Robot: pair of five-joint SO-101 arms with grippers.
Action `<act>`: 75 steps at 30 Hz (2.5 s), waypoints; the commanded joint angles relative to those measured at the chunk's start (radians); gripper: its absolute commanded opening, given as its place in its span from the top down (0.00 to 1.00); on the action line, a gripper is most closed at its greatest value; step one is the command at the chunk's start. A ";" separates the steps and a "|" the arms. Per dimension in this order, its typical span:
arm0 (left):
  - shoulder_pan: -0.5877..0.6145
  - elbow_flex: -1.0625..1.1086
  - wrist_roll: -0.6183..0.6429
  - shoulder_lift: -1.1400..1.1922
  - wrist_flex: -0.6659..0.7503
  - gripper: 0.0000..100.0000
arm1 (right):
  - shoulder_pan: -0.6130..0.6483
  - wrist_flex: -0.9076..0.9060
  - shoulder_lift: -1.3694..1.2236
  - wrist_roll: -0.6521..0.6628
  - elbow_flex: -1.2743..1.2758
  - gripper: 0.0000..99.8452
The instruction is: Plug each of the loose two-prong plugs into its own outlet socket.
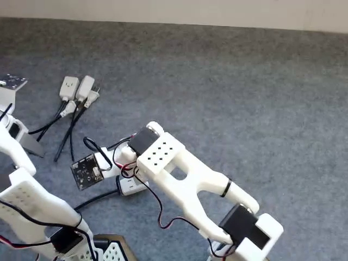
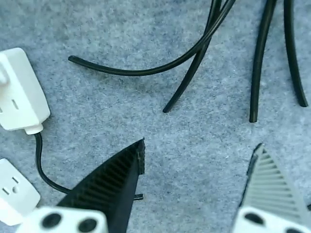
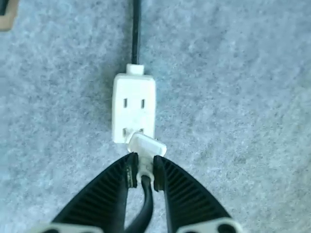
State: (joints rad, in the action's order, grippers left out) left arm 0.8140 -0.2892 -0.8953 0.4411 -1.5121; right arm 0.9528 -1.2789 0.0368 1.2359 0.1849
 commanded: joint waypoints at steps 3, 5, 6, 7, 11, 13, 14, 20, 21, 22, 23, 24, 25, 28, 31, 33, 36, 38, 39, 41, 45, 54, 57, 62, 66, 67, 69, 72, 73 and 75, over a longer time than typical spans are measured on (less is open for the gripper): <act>0.001 -0.041 -0.003 -0.008 0.006 0.66 | 0.038 -0.076 0.131 0.058 -0.001 1.00; 0.002 -0.039 -0.003 -0.008 0.006 0.66 | 0.041 -0.077 0.131 0.058 -0.001 1.00; 0.004 -0.039 -0.003 -0.007 0.006 0.66 | 0.042 -0.077 0.131 0.061 -0.001 1.00; 0.004 -0.039 -0.003 -0.005 0.006 0.66 | 0.044 -0.077 0.131 0.061 0.001 1.00; 0.004 -0.038 -0.003 -0.005 0.005 0.66 | 0.059 -0.031 0.131 0.063 0.058 1.00; 0.005 -0.038 -0.003 -0.005 0.003 0.66 | 0.061 0.013 0.131 0.064 0.096 1.00; 0.005 -0.038 -0.003 -0.005 0.002 0.66 | 0.061 0.028 0.131 0.064 0.113 1.00; 0.005 -0.038 -0.003 -0.004 0.003 0.66 | 0.054 0.079 0.131 0.064 0.145 1.00; 0.005 -0.038 -0.003 -0.004 0.003 0.66 | 0.053 0.076 0.131 0.063 0.145 1.00; 0.004 -0.038 -0.003 -0.004 0.003 0.66 | 0.051 0.071 0.131 0.063 0.142 1.00; 0.004 -0.038 -0.003 -0.004 0.003 0.66 | 0.044 0.071 0.137 0.063 0.142 1.00; 0.004 -0.038 -0.003 -0.004 0.003 0.66 | 0.041 0.070 0.142 0.063 0.140 1.00; 0.004 -0.038 -0.003 -0.004 0.003 0.66 | 0.041 0.070 0.142 0.063 0.140 1.00; 0.004 -0.038 -0.003 -0.004 0.005 0.66 | 0.044 0.048 0.142 0.063 0.133 1.00; 0.004 -0.038 -0.003 -0.004 0.006 0.66 | 0.044 -0.021 0.142 0.063 0.058 1.00; 0.004 -0.038 -0.003 -0.004 0.006 0.66 | 0.042 -0.070 0.140 0.063 -0.010 1.00; -0.001 -0.038 -0.002 -0.004 0.006 0.66 | 0.042 -0.107 0.131 0.063 -0.099 1.00; -0.001 -0.038 -0.002 -0.004 0.002 0.66 | 0.041 -0.107 0.131 0.063 -0.127 1.00; -0.001 -0.038 -0.002 -0.004 0.002 0.66 | 0.041 -0.105 0.130 0.063 -0.127 1.00; 0.002 -0.038 -0.002 -0.004 0.002 0.66 | 0.039 -0.102 0.124 0.066 -0.127 1.00; 0.004 -0.038 -0.003 -0.004 0.000 0.66 | 0.036 -0.099 0.038 0.114 -0.128 1.00; 0.005 -0.036 -0.003 -0.002 0.006 0.66 | 0.036 -0.099 -0.033 0.112 -0.131 1.00; 0.005 -0.036 -0.003 -0.002 0.006 0.66 | 0.036 -0.097 -0.036 0.112 -0.128 1.00; 0.005 -0.036 -0.005 -0.002 0.006 0.66 | 0.035 -0.051 -0.039 0.110 -0.127 1.00; 0.005 -0.025 -0.005 -0.002 0.008 0.66 | 0.033 -0.041 -0.041 0.112 -0.110 1.00; 0.005 -0.018 -0.005 -0.002 0.008 0.66 | 0.028 -0.041 -0.041 0.112 -0.096 1.00; 0.004 -0.010 -0.005 -0.002 0.009 0.66 | 0.021 -0.039 -0.041 0.120 -0.073 1.00; 0.004 -0.010 -0.005 -0.002 0.025 0.66 | 0.019 -0.041 -0.041 0.140 -0.067 1.00; 0.004 -0.010 -0.005 -0.002 0.029 0.66 | 0.019 -0.041 -0.041 0.140 -0.067 1.00; 0.004 -0.010 -0.005 -0.002 0.029 0.66 | 0.019 -0.041 -0.041 0.141 -0.065 1.00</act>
State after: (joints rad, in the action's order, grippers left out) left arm 0.8140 -0.2892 -0.8953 0.4442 -1.4968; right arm 1.0035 -1.3311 -0.0092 1.3587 0.1266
